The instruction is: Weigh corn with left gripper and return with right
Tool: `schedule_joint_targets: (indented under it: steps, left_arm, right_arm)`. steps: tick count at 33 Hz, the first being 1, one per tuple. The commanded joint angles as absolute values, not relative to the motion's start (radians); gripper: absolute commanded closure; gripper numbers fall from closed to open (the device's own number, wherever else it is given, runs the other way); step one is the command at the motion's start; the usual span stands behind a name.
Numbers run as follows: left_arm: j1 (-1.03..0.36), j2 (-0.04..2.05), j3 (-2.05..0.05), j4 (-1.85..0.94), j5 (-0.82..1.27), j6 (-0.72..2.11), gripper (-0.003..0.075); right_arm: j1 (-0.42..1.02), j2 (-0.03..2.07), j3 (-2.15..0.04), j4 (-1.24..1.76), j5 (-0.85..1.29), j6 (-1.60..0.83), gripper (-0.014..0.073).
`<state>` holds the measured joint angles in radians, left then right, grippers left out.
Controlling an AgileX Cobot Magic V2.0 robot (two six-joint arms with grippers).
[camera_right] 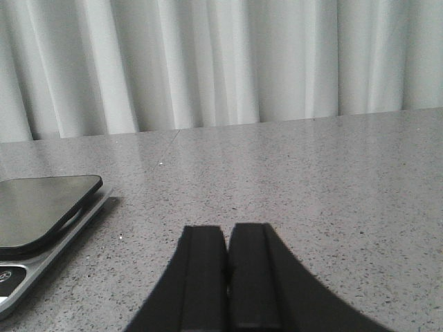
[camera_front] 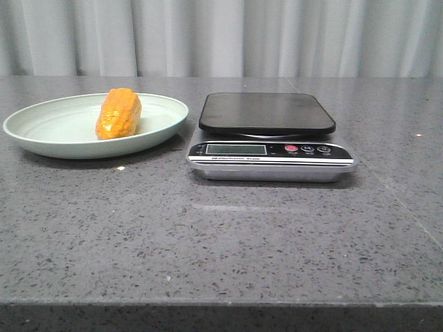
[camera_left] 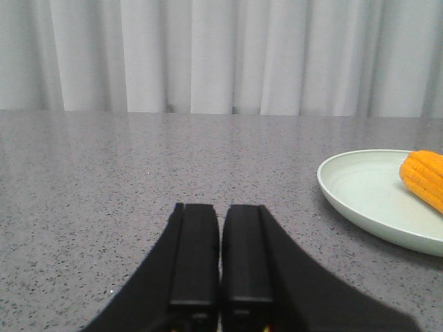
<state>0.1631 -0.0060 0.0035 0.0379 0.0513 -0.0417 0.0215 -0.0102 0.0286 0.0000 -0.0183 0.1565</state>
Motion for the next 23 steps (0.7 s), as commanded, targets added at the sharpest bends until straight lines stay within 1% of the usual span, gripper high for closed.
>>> schedule_joint_targets:
  steps: [1,23]
  left_arm:
    - [0.156,-0.024,0.01,0.031,-0.026,-0.047,0.0594]
    - [0.156,-0.024,0.01,0.031,-0.034,-0.047,0.0594]
  right_arm:
    - [0.016,-0.026,0.02,0.0,-0.099,0.153,0.0445]
    - [0.016,-0.026,0.02,0.0,-0.099,0.153,0.0445]
